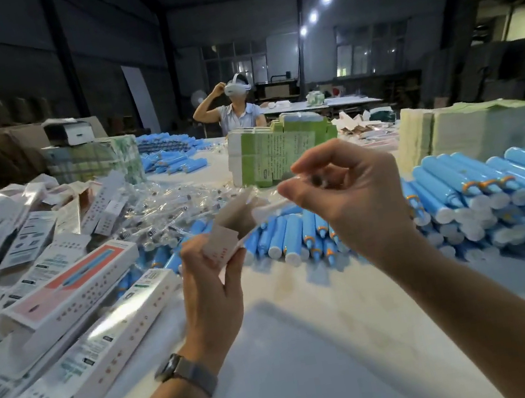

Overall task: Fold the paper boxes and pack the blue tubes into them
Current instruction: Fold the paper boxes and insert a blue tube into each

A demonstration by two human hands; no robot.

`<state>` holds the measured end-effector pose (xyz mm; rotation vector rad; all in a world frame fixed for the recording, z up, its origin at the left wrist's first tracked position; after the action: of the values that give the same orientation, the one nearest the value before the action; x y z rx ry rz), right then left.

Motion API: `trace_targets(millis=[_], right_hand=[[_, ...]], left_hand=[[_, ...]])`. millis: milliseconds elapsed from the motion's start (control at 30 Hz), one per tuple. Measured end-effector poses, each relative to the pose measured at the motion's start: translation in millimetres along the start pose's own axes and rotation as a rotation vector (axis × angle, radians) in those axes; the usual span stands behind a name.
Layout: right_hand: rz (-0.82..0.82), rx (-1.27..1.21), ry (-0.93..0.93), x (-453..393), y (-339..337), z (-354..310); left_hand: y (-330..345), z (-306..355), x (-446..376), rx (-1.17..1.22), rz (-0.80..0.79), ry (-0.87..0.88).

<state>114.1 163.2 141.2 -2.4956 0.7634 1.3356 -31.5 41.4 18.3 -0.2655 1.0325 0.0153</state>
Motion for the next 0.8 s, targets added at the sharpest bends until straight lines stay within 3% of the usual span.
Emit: trace_targets(millis=[133, 433, 633, 800], right_hand=[[-0.048, 0.246, -0.187, 12.3, 8.2, 6.4], [-0.181, 0.616, -0.373, 20.6, 9.9, 18.4], [-0.376, 0.664, -0.257, 23.3, 8.5, 28.6], [-0.347, 0.527, -0.189, 22.4, 5.9, 20.0]], left_hand=[[7.8, 11.0, 5.0, 0.005, -0.091, 0.092], [10.7, 14.9, 8.3, 0.040, -0.125, 0.037], [16.0, 22.8, 12.5, 0.094, -0.172, 0.002], [15.6, 30.8, 13.3, 0.172, -0.236, -0.021]])
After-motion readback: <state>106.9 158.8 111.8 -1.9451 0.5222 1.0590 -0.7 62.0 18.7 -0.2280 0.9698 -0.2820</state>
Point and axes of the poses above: each hand's wrist, its own x-axis away from the middle knuckle, its own y-axis out of the palm, z = x × y, the point moved 5 cm from there along -x, towards the middle knuckle, and after that the axes turned 14 degrees about -x, right-handed, at the moved point
